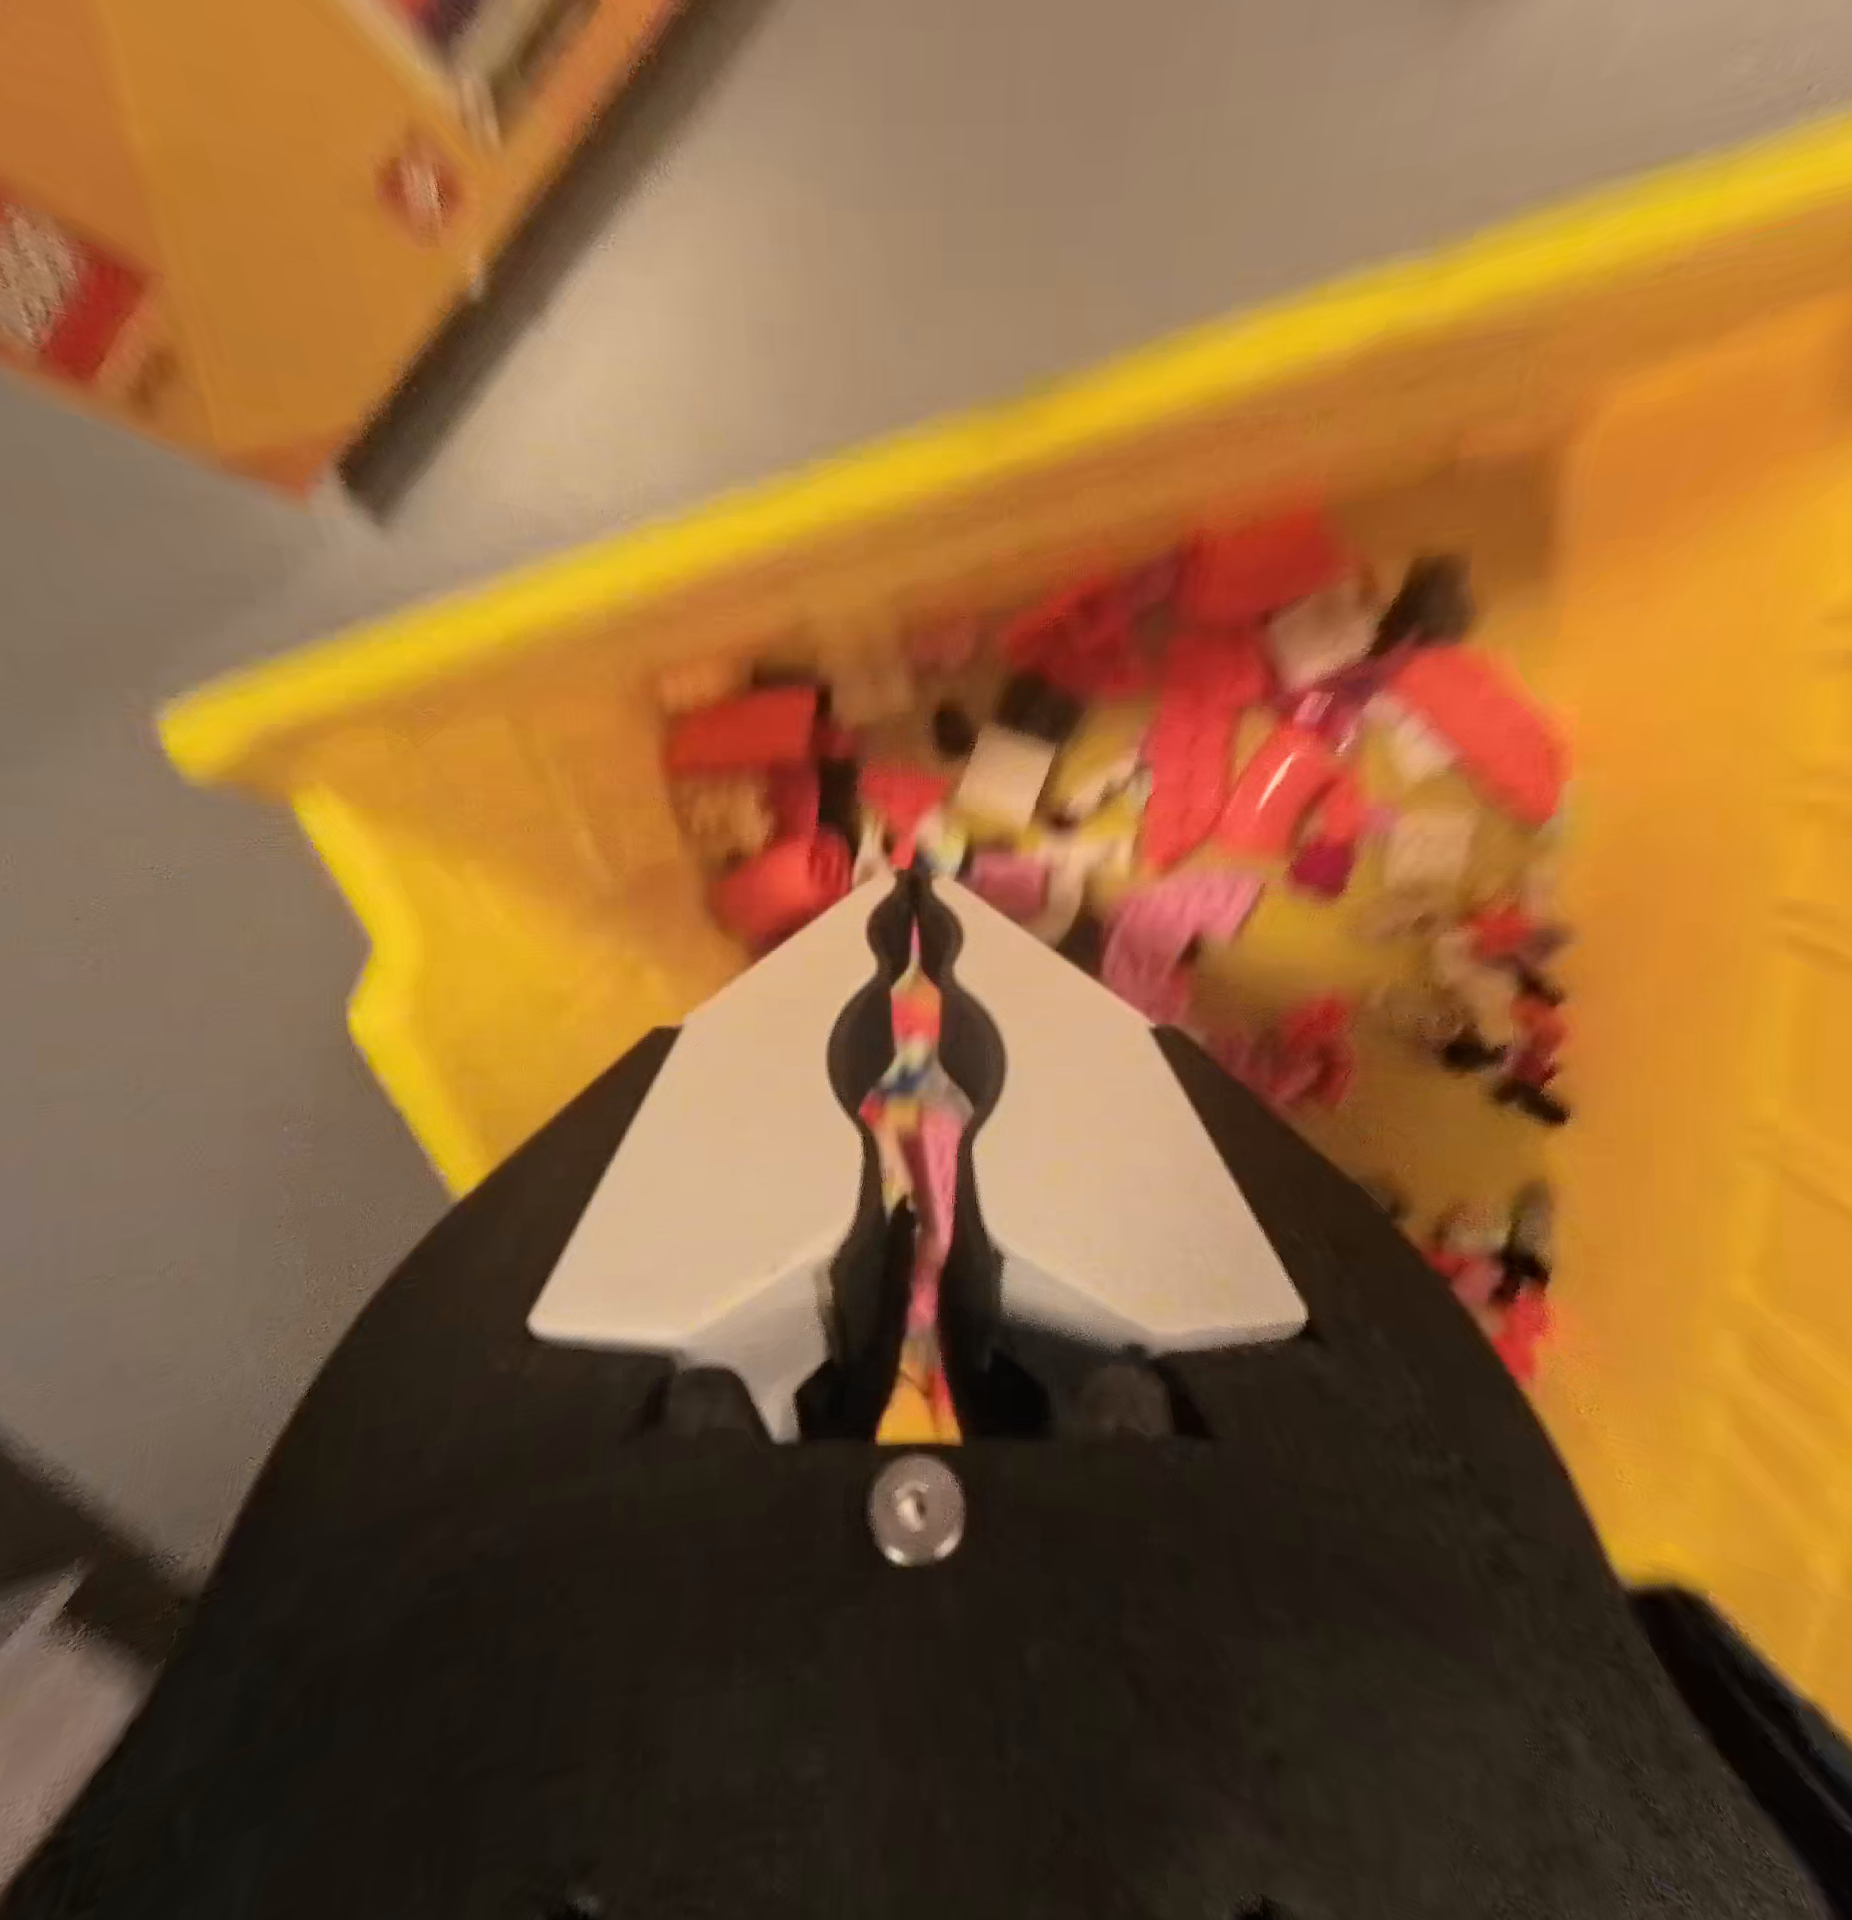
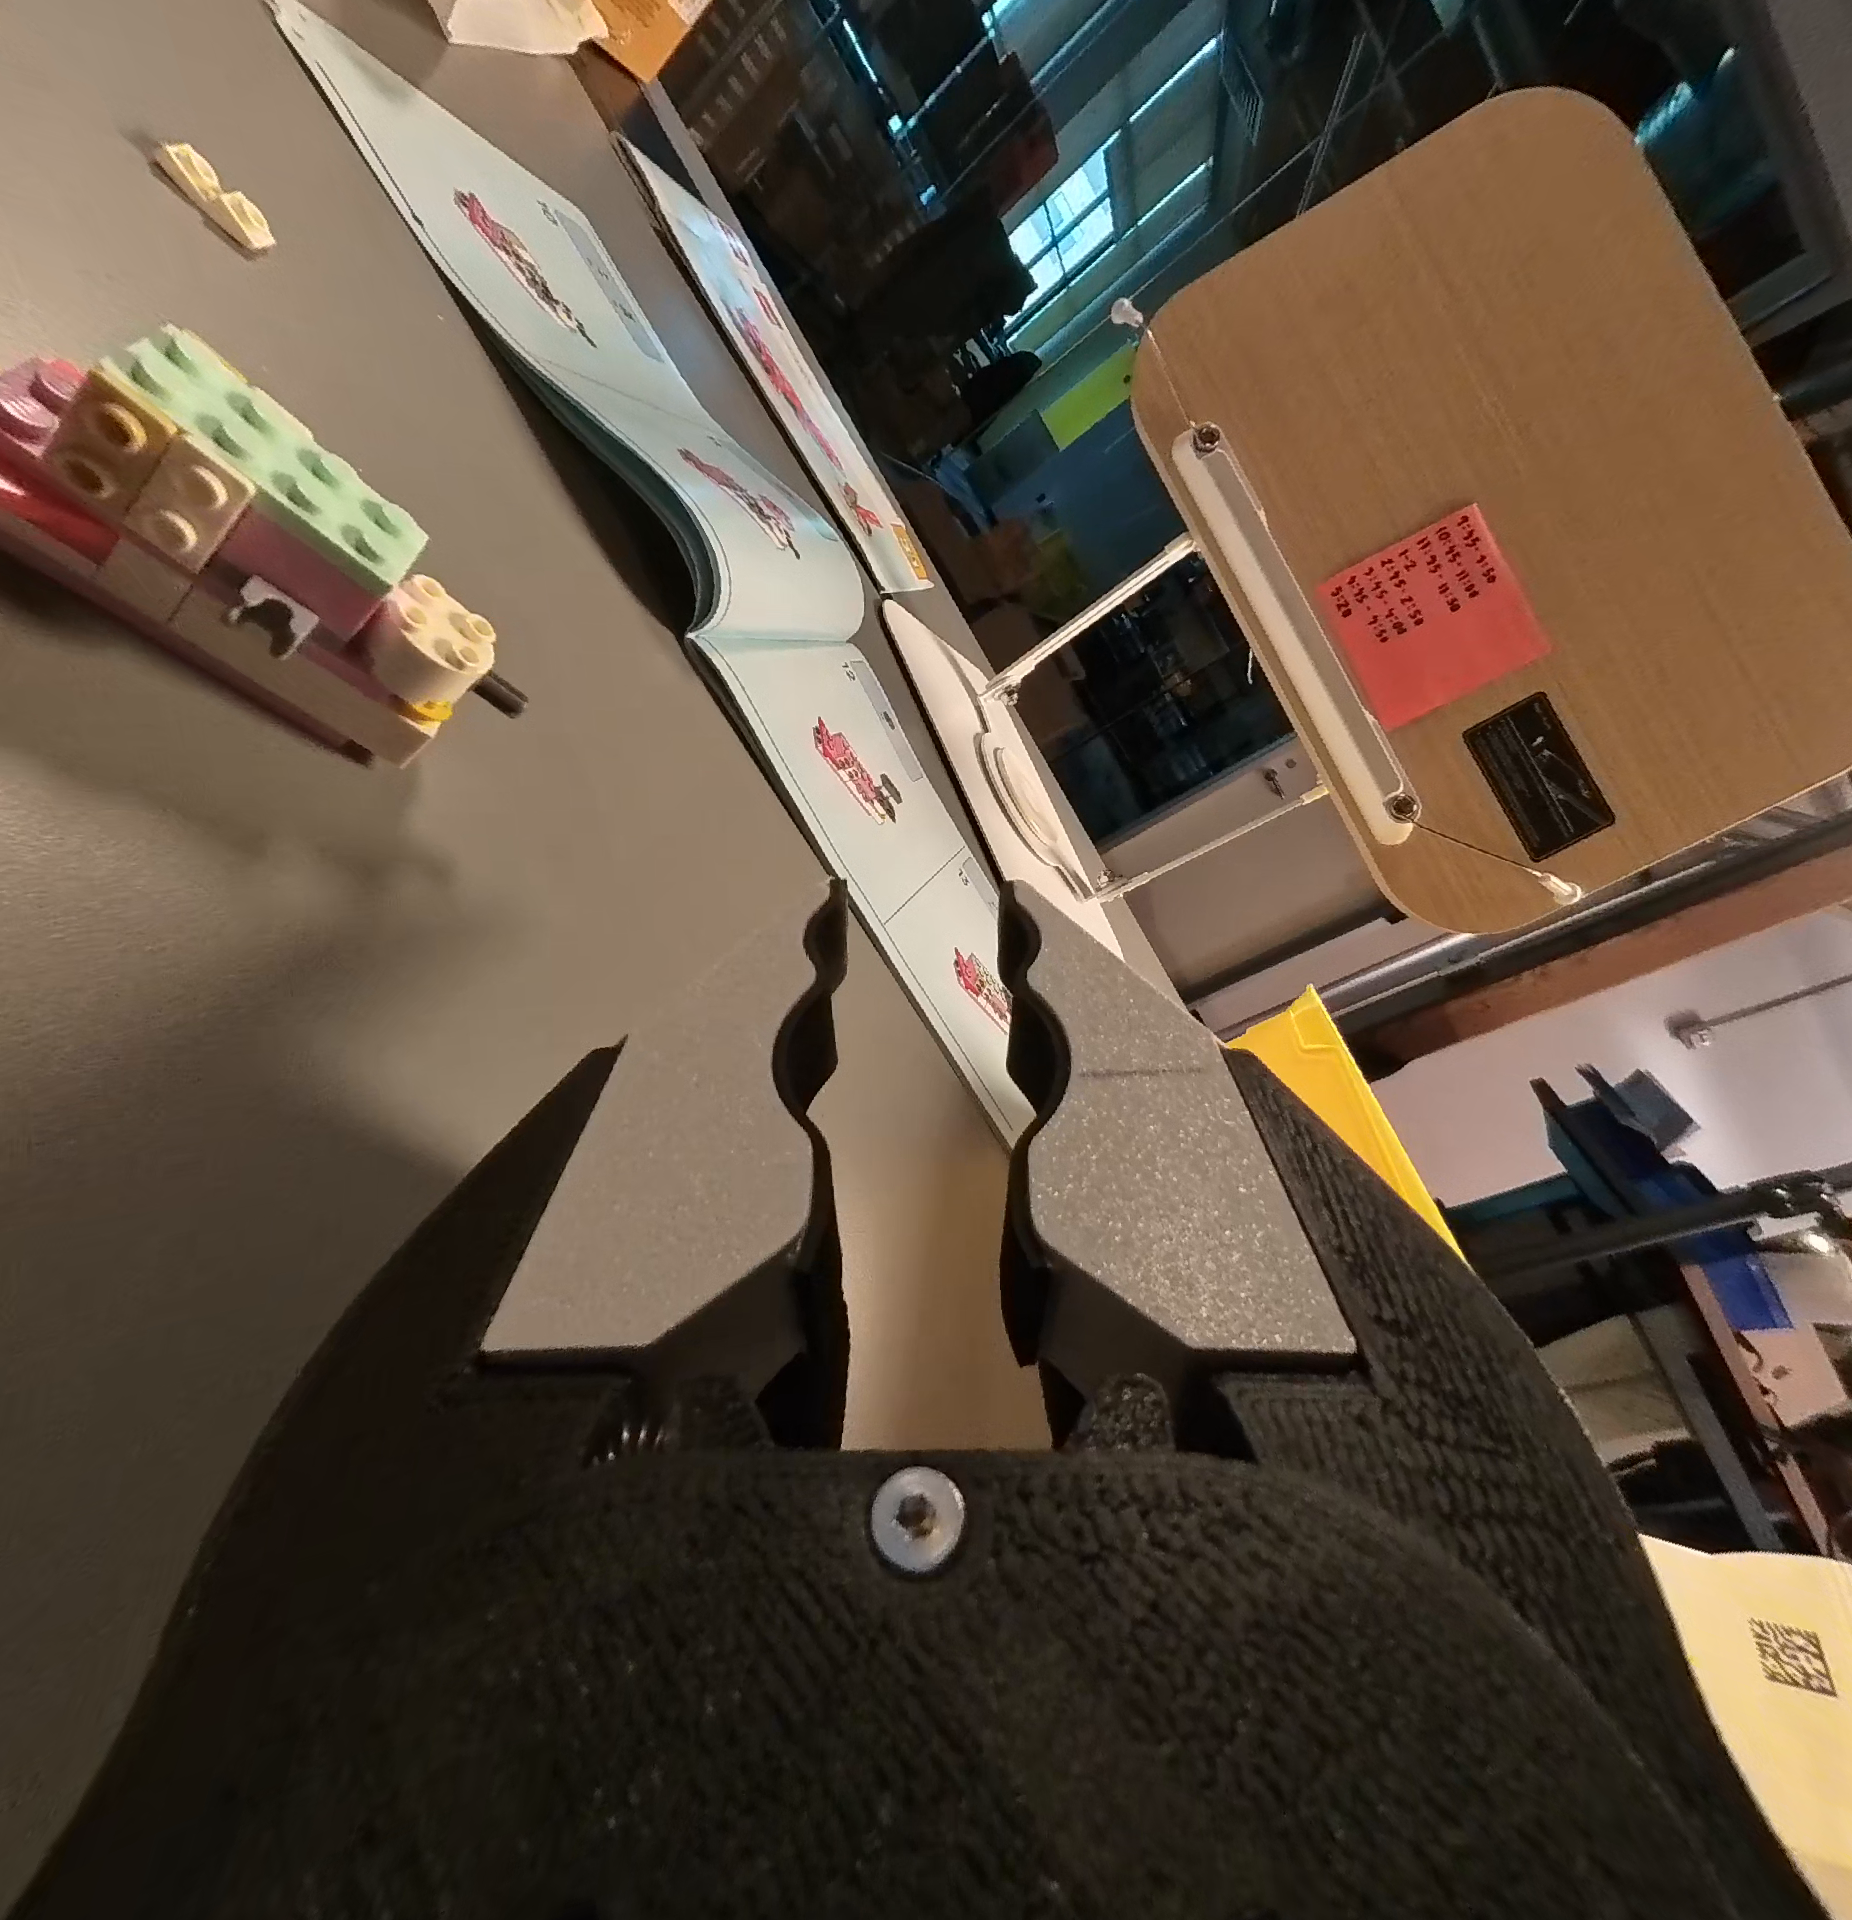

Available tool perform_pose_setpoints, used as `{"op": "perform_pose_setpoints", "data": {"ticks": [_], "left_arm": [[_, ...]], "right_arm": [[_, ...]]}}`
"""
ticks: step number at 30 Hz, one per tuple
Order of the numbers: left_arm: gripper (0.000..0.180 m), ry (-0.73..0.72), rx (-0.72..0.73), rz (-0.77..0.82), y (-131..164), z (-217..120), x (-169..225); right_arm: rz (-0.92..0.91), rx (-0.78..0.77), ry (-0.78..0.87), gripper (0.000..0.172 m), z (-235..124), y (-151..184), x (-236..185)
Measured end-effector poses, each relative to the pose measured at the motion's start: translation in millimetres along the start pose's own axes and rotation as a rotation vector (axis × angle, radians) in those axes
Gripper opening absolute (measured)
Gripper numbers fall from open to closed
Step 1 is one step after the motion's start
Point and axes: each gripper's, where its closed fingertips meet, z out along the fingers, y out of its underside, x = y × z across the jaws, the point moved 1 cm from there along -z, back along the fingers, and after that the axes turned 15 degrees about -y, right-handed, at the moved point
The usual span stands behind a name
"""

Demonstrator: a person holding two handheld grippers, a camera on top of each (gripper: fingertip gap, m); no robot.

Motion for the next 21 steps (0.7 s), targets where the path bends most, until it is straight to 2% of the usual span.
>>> {"op": "perform_pose_setpoints", "data": {"ticks": [4, 6, 8, 12, 15, 18, 20, 21], "left_arm": [[0.0, -0.107, -0.489, 0.204, 95, -5, -7], [0.0, -0.085, -0.581, 0.254, 118, -3, 0], [0.0, -0.076, -0.597, 0.274, 127, 1, 2], [0.0, -0.052, -0.496, 0.268, 115, 6, 5], [0.0, -0.002, -0.291, 0.247, 80, 7, 16], [0.0, 0.194, -0.012, 0.114, 33, -7, 41], [0.0, 0.205, 0.071, 0.052, 18, -18, 37], [0.0, 0.176, 0.062, 0.051, 20, -22, 31]], "right_arm": [[0.003, 0.004, -0.005, 0.027, 0, 0, 0], [0.004, 0.008, -0.005, 0.026, 0, -1, 0], [0.006, 0.012, -0.005, 0.026, 0, -2, 0], [0.007, 0.016, -0.007, 0.026, 0, -2, 0], [0.005, 0.018, -0.007, 0.026, 0, -3, 0], [0.01, 0.023, -0.006, 0.026, -1, -3, 0], [0.013, 0.026, -0.004, 0.026, -1, -3, 0], [0.014, 0.027, -0.004, 0.026, -2, -3, 0]]}}
